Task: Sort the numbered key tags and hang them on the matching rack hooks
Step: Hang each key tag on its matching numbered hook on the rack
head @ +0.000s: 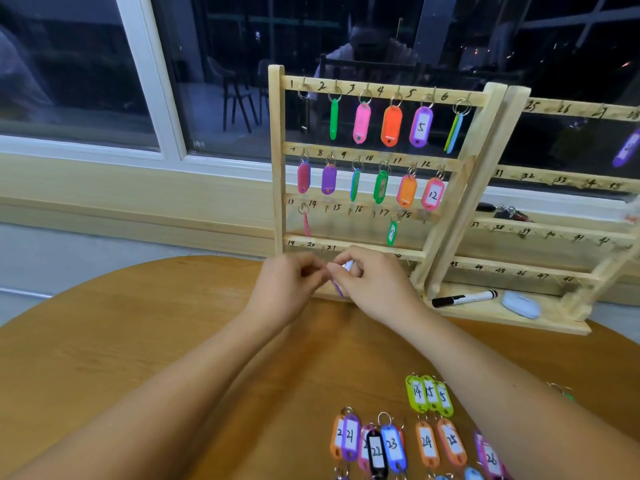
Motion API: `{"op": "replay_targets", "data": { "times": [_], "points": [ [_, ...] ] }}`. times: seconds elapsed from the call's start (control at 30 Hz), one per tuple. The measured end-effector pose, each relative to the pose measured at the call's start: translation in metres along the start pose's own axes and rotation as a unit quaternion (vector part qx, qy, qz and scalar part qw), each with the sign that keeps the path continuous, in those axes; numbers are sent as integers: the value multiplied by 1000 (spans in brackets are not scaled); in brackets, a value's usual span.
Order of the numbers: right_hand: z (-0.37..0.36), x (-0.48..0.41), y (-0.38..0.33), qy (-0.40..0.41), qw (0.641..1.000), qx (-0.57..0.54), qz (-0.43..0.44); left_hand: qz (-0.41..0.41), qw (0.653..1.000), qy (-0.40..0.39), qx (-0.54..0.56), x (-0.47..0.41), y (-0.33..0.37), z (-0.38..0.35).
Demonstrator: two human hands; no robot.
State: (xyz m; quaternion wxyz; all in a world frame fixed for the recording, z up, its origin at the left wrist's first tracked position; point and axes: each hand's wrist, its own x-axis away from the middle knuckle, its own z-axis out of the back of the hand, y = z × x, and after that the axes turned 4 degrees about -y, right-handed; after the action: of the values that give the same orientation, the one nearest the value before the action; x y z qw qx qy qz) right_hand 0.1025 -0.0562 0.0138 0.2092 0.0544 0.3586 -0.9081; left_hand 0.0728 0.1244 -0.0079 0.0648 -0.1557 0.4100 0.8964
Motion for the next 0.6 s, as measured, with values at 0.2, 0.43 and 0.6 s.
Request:
{"op": "replay_targets", "data": {
  "times": [0.2, 0.43, 0.6],
  "points": [
    [-5, -18, -15, -20, 989, -147, -24, 48, 986, 62, 149, -18, 17, 32],
    [-14, -33, -40, -20, 986, -165, -27, 52, 969, 127, 203, -35, 27, 48],
    [-21, -39, -48, 10, 987, -156, -35, 63, 967, 151, 196, -45, 25, 51]
  ]
}}
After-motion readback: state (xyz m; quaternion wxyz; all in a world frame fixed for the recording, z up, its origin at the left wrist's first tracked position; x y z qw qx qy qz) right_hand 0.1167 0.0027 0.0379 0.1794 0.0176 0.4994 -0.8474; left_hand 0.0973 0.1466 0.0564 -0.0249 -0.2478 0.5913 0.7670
